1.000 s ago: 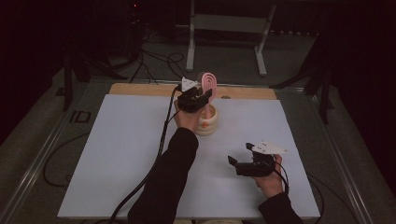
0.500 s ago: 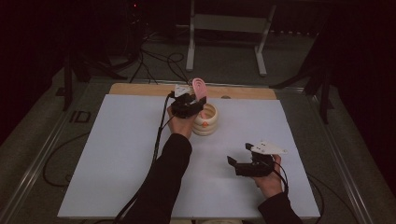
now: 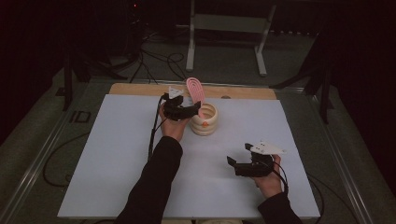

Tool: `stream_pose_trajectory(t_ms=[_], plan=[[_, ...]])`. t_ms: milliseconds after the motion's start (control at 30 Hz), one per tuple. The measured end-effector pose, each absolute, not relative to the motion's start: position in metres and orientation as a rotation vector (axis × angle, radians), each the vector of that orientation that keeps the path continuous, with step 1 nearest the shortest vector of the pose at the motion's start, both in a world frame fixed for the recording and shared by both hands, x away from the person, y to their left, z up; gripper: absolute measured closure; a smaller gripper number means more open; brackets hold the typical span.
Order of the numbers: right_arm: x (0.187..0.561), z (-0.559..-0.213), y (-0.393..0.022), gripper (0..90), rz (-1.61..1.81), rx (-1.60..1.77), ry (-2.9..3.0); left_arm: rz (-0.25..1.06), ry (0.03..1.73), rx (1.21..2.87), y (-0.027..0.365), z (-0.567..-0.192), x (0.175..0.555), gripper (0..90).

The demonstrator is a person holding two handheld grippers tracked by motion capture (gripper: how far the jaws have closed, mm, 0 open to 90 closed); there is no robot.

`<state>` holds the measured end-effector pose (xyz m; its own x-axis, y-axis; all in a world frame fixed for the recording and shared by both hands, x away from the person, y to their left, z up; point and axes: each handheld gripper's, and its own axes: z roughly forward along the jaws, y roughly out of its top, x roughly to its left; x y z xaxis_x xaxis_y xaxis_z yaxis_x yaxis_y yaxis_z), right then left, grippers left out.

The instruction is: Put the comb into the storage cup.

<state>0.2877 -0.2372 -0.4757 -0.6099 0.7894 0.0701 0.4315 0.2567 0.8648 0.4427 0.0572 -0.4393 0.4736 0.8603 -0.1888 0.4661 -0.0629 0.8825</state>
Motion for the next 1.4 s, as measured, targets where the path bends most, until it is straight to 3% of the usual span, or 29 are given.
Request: stream_pose_trajectory(t_ms=[400,633,767,1000,1400], plan=[[0.286,-0.475,-0.236,9.1,1.298,1.093,2.149,0.579,1.005,1.846,0.092,-0.418,0.402,1.6],[0.285,-0.474,-0.236,9.1,1.308,1.079,2.142,0.631,0.963,1.892,0.119,-0.418,0.377,0.2],[0.281,-0.472,-0.238,9.1,1.319,1.054,2.118,0.694,0.957,1.895,0.157,-0.427,0.342,0.2],[0.275,-0.472,-0.241,9.0,1.338,1.034,2.091,0.694,0.987,1.842,0.201,-0.446,0.304,0.2],[0.263,-0.469,-0.255,9.1,1.375,1.013,2.003,0.724,1.006,1.766,0.24,-0.473,0.262,0.2]])
